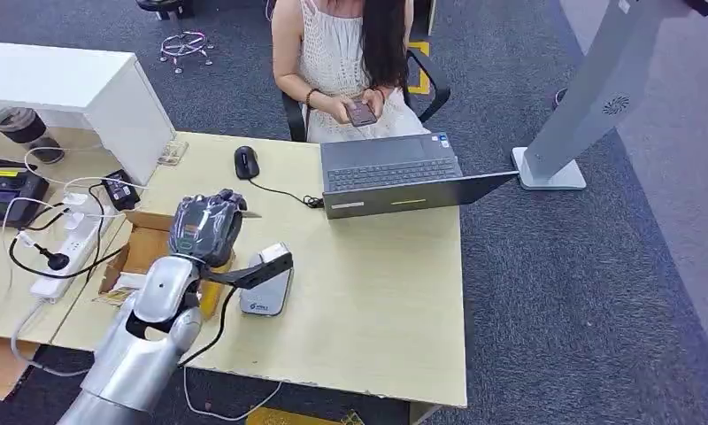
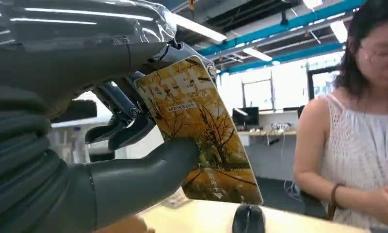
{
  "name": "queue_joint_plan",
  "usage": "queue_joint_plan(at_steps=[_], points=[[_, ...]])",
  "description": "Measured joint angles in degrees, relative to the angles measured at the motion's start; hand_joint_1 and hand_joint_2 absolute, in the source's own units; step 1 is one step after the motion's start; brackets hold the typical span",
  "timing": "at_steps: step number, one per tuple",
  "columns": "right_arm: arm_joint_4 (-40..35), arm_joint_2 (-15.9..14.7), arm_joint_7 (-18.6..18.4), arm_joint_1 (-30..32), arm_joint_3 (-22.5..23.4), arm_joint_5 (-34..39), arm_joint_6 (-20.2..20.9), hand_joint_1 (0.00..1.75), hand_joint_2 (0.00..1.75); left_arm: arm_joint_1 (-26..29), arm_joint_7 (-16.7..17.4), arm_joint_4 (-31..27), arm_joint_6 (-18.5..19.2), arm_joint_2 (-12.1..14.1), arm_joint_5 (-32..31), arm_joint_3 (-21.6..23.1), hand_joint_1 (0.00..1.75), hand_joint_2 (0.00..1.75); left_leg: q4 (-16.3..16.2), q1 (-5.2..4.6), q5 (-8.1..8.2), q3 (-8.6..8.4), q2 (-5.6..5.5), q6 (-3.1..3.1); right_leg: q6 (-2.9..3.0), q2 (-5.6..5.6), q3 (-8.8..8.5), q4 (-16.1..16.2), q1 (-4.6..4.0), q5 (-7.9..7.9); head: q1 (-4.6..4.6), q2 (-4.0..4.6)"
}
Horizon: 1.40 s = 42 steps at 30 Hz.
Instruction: Pass the card to the sensor for recognition and then transmit it.
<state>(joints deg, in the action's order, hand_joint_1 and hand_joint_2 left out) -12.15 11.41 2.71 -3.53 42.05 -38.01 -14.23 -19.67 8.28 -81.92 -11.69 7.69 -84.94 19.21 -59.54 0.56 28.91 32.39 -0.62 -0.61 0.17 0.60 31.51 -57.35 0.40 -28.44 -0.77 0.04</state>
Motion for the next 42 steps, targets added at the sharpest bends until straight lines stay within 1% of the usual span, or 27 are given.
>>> queue_joint_plan(at_steps=[7,9,13,18,23,31,42], points=[[0.00,0.00,0.00,-0.01,0.00,-0.20,0.00,0.00,1.75,-0.18,-0.35,-0.90,-0.35,0.13,-0.04,-0.61,1.75,1.75,0.00,0.00,0.00,0.01,0.00,0.00,0.00,0.01,0.02,0.00,0.00,-0.01,0.00,0.00],[0.00,0.00,0.00,0.00,0.00,-0.35,0.04,0.00,1.75,-0.44,-0.02,-0.90,-1.01,0.17,-0.81,-0.81,1.75,1.75,0.00,0.01,0.00,0.02,0.00,0.00,0.01,0.01,0.04,0.00,-0.01,-0.01,0.02,0.00],[0.00,0.02,0.20,-0.02,0.00,-1.47,0.98,0.00,1.75,-3.79,0.46,-0.39,-0.50,1.23,-0.44,-2.06,1.75,1.75,0.00,0.02,-0.01,0.02,0.00,0.02,0.01,0.00,0.03,-0.01,-0.01,0.00,0.00,0.00],[0.26,0.26,0.09,-0.05,-0.09,-3.43,1.24,0.00,1.75,-10.22,0.65,5.09,0.20,3.43,-1.66,-5.20,1.75,1.75,0.00,0.03,-0.06,0.00,0.01,0.03,0.04,0.02,0.03,-0.05,-0.02,0.03,0.02,0.00],[0.35,0.46,-0.11,-0.08,-0.15,-3.63,1.31,0.00,1.75,-13.62,0.68,9.44,0.20,4.02,-2.54,-6.12,1.75,1.75,0.00,0.03,-0.06,0.02,0.00,0.03,0.04,0.02,0.03,-0.06,-0.01,0.02,0.02,0.00],[0.37,0.48,-0.26,-0.09,-0.35,-4.42,1.81,0.00,1.75,-15.06,0.79,11.47,0.41,4.02,-3.06,-6.43,1.75,1.75,0.00,0.00,-0.04,0.03,0.00,0.01,0.04,0.02,0.03,-0.05,0.00,0.02,0.00,0.00],[0.37,0.48,-0.11,-0.09,-0.35,-4.42,1.64,0.00,1.75,-15.24,0.79,11.80,0.72,4.37,-3.02,-6.49,1.75,1.75,0.00,0.02,-0.05,0.03,0.00,0.01,0.04,0.02,0.03,-0.05,-0.02,0.02,0.02,0.00]])
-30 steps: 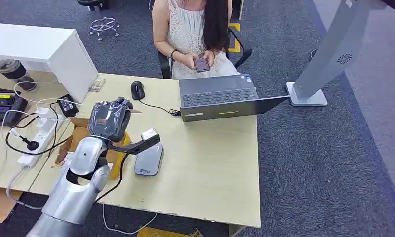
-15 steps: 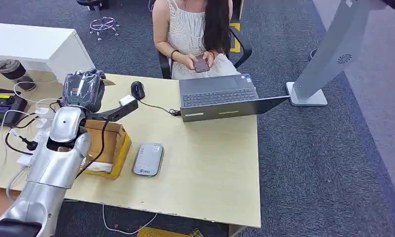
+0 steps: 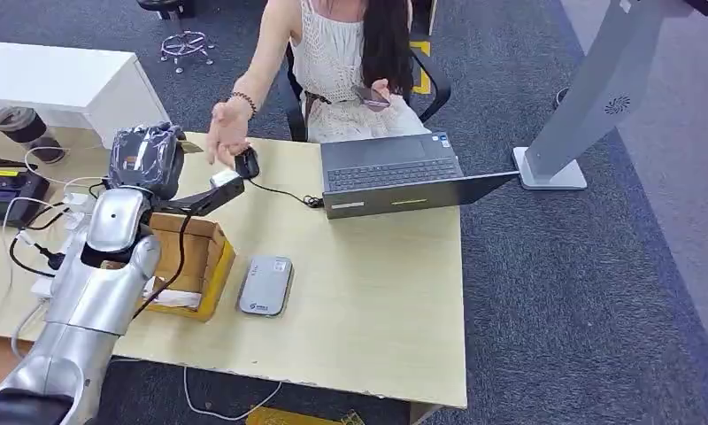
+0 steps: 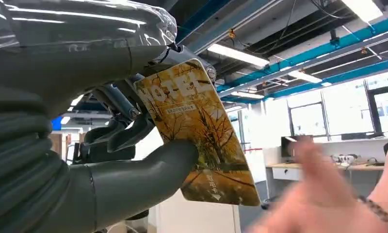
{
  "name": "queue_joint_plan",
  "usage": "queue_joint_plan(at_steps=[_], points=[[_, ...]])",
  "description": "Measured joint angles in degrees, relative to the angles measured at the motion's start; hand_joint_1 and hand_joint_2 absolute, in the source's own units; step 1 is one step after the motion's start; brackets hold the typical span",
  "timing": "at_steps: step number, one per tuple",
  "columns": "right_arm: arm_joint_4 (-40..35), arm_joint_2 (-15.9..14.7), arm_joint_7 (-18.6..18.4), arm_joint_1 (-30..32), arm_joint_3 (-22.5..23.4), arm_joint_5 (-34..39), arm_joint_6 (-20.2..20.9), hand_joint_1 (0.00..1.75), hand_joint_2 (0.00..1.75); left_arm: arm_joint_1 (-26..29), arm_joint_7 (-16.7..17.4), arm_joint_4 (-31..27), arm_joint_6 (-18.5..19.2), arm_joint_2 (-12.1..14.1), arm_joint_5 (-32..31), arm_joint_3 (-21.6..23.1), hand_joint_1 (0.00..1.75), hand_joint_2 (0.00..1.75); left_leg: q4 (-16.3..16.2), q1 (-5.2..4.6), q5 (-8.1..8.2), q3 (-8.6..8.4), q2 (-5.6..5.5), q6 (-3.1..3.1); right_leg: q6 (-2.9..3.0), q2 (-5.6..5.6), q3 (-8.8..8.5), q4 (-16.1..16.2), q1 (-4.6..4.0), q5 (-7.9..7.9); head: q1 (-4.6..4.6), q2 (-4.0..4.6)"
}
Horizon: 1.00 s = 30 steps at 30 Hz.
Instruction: Pass the card to the sensor for recognition and then transmit it.
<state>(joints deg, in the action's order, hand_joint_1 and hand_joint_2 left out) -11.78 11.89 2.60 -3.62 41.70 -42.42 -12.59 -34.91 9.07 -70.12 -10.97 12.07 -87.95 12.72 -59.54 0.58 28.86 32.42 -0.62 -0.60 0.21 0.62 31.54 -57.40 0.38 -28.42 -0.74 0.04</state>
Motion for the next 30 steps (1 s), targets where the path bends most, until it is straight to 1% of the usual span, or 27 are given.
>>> queue_joint_plan(at_steps=[12,13,20,24,26,27,30], points=[[0.00,0.00,0.00,0.00,0.00,0.00,0.00,0.00,1.75,0.01,0.00,0.04,0.02,0.07,0.07,0.00,1.75,1.75,0.00,-0.01,0.00,0.01,0.00,0.00,0.00,0.00,0.00,0.00,0.01,0.00,-0.02,0.00],[0.00,0.00,0.02,0.00,0.00,0.00,0.00,0.00,1.75,0.02,-0.02,0.09,0.02,0.07,0.09,0.00,0.00,1.75,0.00,-0.01,0.00,0.01,0.00,0.00,0.00,0.00,0.00,0.00,0.01,0.00,-0.02,0.00],[0.00,0.00,0.09,0.00,0.02,0.00,-0.07,0.00,1.75,0.33,-0.83,0.13,-0.37,0.09,1.05,0.00,0.00,1.75,0.00,-0.01,0.00,0.01,0.00,0.00,0.00,0.00,0.00,0.00,0.00,0.00,0.00,0.00],[0.00,0.00,0.11,0.00,0.00,0.06,-0.11,0.00,1.75,1.37,-1.66,0.07,-1.16,0.02,0.83,0.00,0.00,1.75,0.00,-0.01,0.00,0.00,0.00,0.00,0.00,0.00,0.00,0.00,0.00,0.00,0.00,0.00],[0.00,0.00,0.20,0.01,0.02,0.26,-0.31,0.00,1.75,3.01,-2.43,-1.29,-1.86,-0.13,0.92,0.00,0.00,1.75,0.00,-0.01,0.00,-0.01,0.01,0.00,0.00,0.03,0.00,0.00,0.01,0.00,-0.02,0.00],[0.00,0.02,0.20,0.03,0.07,0.37,-0.46,0.00,1.75,4.32,-2.67,-3.00,-2.41,-0.35,1.01,0.02,0.00,1.75,0.00,-0.01,0.01,-0.01,0.02,-0.01,0.00,0.04,0.01,0.00,0.01,0.00,0.02,0.00],[0.00,0.02,0.20,0.03,0.20,0.37,-0.68,0.00,1.75,6.36,-3.08,-5.79,-2.78,-0.81,1.16,0.09,0.00,1.75,0.00,-0.01,0.01,0.01,0.01,-0.01,-0.01,0.01,0.01,0.02,0.01,-0.01,-0.04,0.00]])
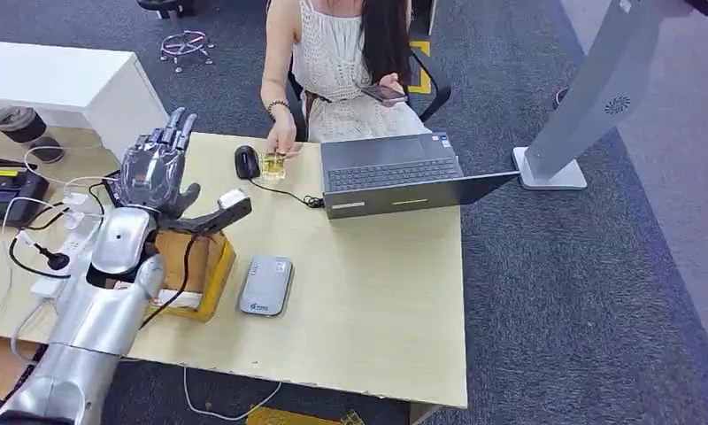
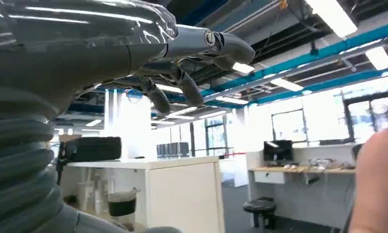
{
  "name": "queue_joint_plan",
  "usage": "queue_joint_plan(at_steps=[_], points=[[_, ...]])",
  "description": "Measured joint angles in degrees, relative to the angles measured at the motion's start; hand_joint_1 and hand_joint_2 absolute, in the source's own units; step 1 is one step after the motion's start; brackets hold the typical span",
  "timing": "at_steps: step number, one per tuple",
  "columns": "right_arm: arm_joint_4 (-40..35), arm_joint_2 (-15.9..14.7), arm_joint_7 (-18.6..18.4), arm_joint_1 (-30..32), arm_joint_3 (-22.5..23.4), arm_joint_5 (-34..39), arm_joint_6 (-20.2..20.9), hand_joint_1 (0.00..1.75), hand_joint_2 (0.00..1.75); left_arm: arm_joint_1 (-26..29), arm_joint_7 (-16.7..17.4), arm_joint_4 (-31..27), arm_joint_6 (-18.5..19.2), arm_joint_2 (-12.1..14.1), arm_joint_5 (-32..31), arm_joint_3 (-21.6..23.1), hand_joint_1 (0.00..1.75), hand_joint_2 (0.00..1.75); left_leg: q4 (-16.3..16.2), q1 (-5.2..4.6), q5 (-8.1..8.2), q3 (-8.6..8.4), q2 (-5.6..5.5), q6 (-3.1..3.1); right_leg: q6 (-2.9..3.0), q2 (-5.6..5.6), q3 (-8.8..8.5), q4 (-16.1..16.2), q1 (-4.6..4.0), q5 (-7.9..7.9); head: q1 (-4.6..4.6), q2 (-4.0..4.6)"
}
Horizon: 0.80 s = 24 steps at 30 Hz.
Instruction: Pass the card to the sensor for recognition and then transmit it.
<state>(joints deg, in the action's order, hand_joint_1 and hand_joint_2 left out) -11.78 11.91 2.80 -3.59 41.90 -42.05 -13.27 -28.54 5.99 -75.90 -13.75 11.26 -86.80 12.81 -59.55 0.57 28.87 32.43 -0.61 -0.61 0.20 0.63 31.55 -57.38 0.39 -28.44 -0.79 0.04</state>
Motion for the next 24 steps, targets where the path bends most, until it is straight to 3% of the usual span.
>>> queue_joint_plan(at_steps=[4,8,16,24], points=[[0.00,0.02,0.02,0.02,0.09,0.02,-0.09,0.00,1.75,2.02,-0.15,-2.94,-0.07,-0.42,0.35,0.07,0.00,1.75,0.00,0.00,0.01,0.00,0.01,0.00,0.00,0.01,0.00,0.00,0.00,0.00,0.02,0.00],[0.00,0.13,0.39,0.04,0.59,1.25,-0.22,0.00,1.75,6.15,-2.49,-8.58,-2.30,-1.05,2.76,0.50,0.00,1.75,0.00,-0.01,0.01,-0.01,0.02,0.01,0.00,0.03,0.00,0.00,0.00,0.00,0.04,0.00],[0.00,0.55,1.20,0.11,3.69,4.46,-1.29,0.00,1.75,22.35,-2.95,-25.26,-5.31,-1.36,3.15,5.02,0.00,1.75,0.02,-0.01,0.15,0.01,0.13,-0.01,-0.03,0.11,0.03,0.03,0.00,-0.07,0.04,0.00],[-0.11,0.87,1.64,0.14,7.23,6.91,-1.95,0.00,1.75,37.48,-2.67,-30.78,-5.55,1.28,4.65,5.86,0.00,1.75,0.06,0.01,0.16,-0.01,0.13,0.01,-0.01,0.10,0.03,0.03,-0.01,-0.10,0.02,0.00]])
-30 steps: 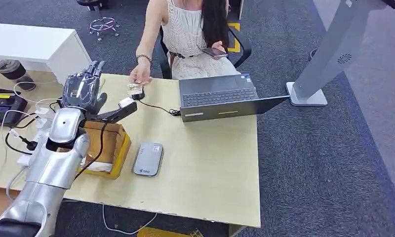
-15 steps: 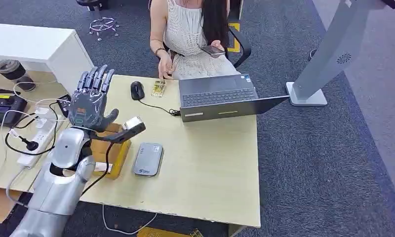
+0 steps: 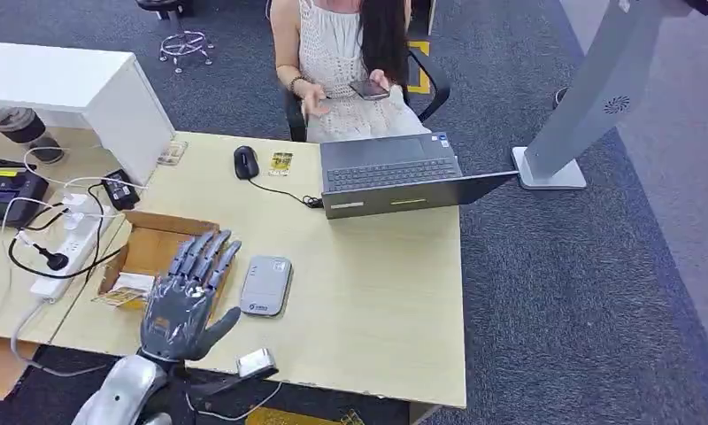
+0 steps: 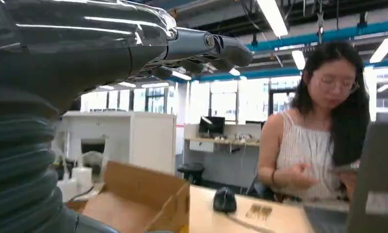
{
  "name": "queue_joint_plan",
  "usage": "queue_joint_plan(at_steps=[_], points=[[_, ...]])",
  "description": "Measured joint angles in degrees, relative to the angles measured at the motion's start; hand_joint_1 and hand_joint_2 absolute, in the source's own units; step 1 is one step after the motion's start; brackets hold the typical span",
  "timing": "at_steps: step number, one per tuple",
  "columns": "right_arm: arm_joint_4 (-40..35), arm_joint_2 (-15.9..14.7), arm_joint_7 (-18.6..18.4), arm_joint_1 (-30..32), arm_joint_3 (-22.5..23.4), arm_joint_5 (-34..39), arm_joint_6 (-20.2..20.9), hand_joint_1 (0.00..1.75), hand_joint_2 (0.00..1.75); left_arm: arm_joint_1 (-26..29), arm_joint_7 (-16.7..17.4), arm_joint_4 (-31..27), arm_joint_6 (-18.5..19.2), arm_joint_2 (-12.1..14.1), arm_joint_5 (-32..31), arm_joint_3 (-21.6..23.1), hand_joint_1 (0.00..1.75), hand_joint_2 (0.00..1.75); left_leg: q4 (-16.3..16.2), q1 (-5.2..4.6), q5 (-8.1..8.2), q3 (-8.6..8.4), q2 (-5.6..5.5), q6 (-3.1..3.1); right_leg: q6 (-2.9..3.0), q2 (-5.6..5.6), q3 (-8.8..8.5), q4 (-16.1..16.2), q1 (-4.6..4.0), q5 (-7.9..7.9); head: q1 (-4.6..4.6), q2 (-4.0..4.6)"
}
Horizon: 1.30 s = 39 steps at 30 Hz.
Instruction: Pass the card to the sensor for recognition and then transmit it.
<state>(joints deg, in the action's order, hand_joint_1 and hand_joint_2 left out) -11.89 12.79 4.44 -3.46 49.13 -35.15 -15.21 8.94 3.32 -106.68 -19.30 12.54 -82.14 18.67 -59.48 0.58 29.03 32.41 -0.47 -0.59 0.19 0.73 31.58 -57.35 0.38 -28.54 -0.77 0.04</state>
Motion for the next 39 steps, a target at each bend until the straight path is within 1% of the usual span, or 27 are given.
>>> queue_joint_plan(at_steps=[4,9,12,19,21,24,29,31,39], points=[[-0.04,0.04,-0.11,0.00,1.10,-0.02,-0.04,0.00,1.75,4.74,1.80,0.00,0.00,1.53,1.49,-0.13,0.00,1.75,0.01,0.00,0.00,0.00,-0.03,0.00,0.00,-0.04,0.00,0.00,0.00,0.00,0.02,0.00],[-0.04,0.04,-0.46,-0.02,1.68,-0.20,-0.02,0.00,1.75,7.34,3.46,0.04,1.20,2.27,2.29,-1.53,0.00,1.75,0.01,0.00,-0.01,0.00,-0.03,0.00,0.00,-0.05,-0.03,0.00,0.00,0.00,0.00,0.00],[-0.04,0.04,-0.46,-0.04,2.12,-0.24,-0.02,0.00,1.75,8.07,3.76,0.20,1.44,2.45,2.34,-2.84,0.00,1.75,0.00,-0.01,-0.01,0.00,-0.04,0.00,0.00,-0.06,-0.04,0.00,0.00,0.00,0.00,0.00],[-0.04,0.04,-0.48,-0.05,2.45,-0.83,-0.02,0.00,1.75,8.70,3.85,0.44,2.03,2.41,2.30,-4.46,0.00,1.75,0.00,-0.01,-0.01,0.00,-0.04,0.00,0.00,-0.06,-0.03,0.00,0.00,0.00,0.00,0.00],[-0.06,0.04,-0.59,-0.06,2.49,-1.33,0.00,0.00,1.75,8.63,3.96,0.89,2.33,2.28,2.34,-5.63,0.00,1.75,0.00,-0.01,-0.01,-0.01,-0.04,0.00,0.00,-0.06,-0.03,0.00,0.00,0.00,0.02,0.00],[-0.07,0.04,-0.63,-0.07,2.56,-2.23,0.20,0.00,1.75,7.94,3.63,2.51,3.95,1.86,3.78,-7.97,0.00,1.75,0.00,0.00,-0.01,-0.01,-0.04,0.00,0.00,-0.06,-0.03,0.00,0.00,0.00,0.00,0.00],[-0.07,0.04,-0.90,-0.07,2.56,-3.24,0.68,0.00,1.75,6.31,2.43,6.06,4.59,0.85,4.40,-13.40,0.00,1.75,0.01,0.01,-0.04,-0.03,-0.03,0.04,0.01,-0.06,-0.04,-0.01,-0.01,0.01,0.00,0.00],[-0.07,0.04,-0.90,-0.08,2.56,-3.24,0.68,0.00,1.75,6.03,2.19,6.97,4.72,0.48,4.37,-14.84,0.00,1.75,0.00,0.01,-0.04,-0.03,-0.04,0.04,0.01,-0.06,-0.04,-0.01,-0.01,0.01,0.00,0.00],[-0.07,0.04,-0.98,-0.07,2.56,-3.96,0.70,0.00,1.75,5.59,1.58,8.26,5.07,-0.56,4.37,-17.74,0.00,1.75,0.00,0.00,-0.03,-0.01,-0.04,0.03,0.00,-0.06,-0.03,0.00,0.00,0.01,0.00,0.00]])
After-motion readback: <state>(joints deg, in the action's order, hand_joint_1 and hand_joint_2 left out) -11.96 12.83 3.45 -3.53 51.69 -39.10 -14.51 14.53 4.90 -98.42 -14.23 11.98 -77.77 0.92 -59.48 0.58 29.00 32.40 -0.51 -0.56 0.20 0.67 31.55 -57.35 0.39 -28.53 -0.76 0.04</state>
